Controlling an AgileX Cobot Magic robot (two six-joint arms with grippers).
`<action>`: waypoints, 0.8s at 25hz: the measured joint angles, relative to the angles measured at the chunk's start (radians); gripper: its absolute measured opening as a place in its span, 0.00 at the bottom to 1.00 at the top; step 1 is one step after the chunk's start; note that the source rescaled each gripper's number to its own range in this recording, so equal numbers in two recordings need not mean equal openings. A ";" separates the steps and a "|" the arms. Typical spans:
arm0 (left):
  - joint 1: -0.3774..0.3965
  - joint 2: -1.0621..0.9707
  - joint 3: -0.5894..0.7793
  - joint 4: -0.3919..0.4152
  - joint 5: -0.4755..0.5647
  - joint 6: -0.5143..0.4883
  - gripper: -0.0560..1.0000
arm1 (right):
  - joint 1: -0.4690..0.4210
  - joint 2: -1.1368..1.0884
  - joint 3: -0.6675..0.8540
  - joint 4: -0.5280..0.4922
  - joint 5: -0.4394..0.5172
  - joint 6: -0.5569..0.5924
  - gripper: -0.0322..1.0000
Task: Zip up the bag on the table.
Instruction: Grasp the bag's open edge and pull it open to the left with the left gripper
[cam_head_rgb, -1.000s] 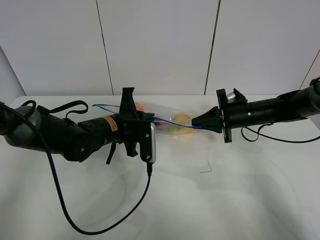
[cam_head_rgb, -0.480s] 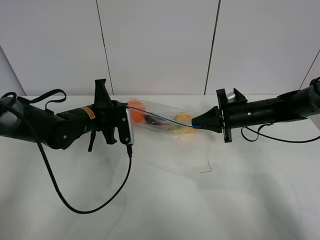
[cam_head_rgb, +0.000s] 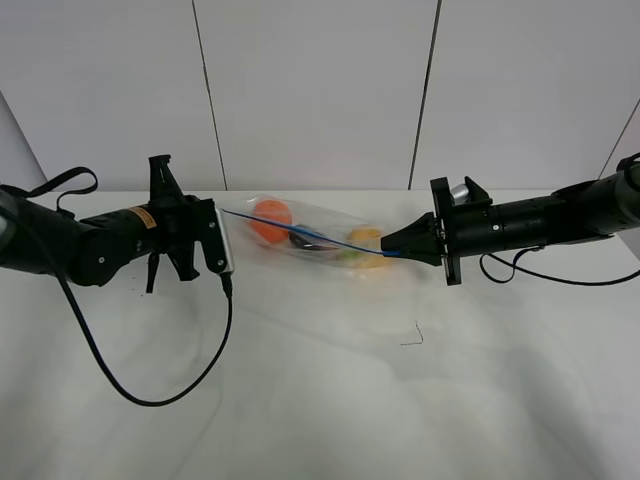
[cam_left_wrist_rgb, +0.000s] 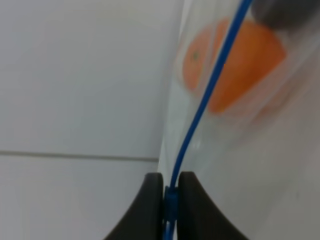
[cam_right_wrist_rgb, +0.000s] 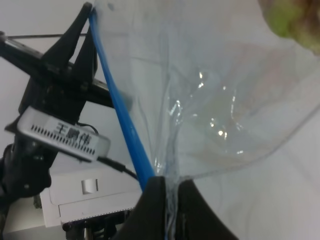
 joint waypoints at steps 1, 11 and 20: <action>0.013 0.000 0.000 -0.002 0.009 0.000 0.05 | 0.000 0.000 0.000 -0.002 0.000 0.000 0.03; 0.053 -0.001 0.000 -0.005 0.035 0.000 0.05 | 0.000 0.000 0.000 -0.003 0.000 0.000 0.03; 0.074 -0.001 0.000 -0.078 0.050 -0.020 0.62 | -0.002 0.000 0.000 -0.026 0.000 0.000 0.03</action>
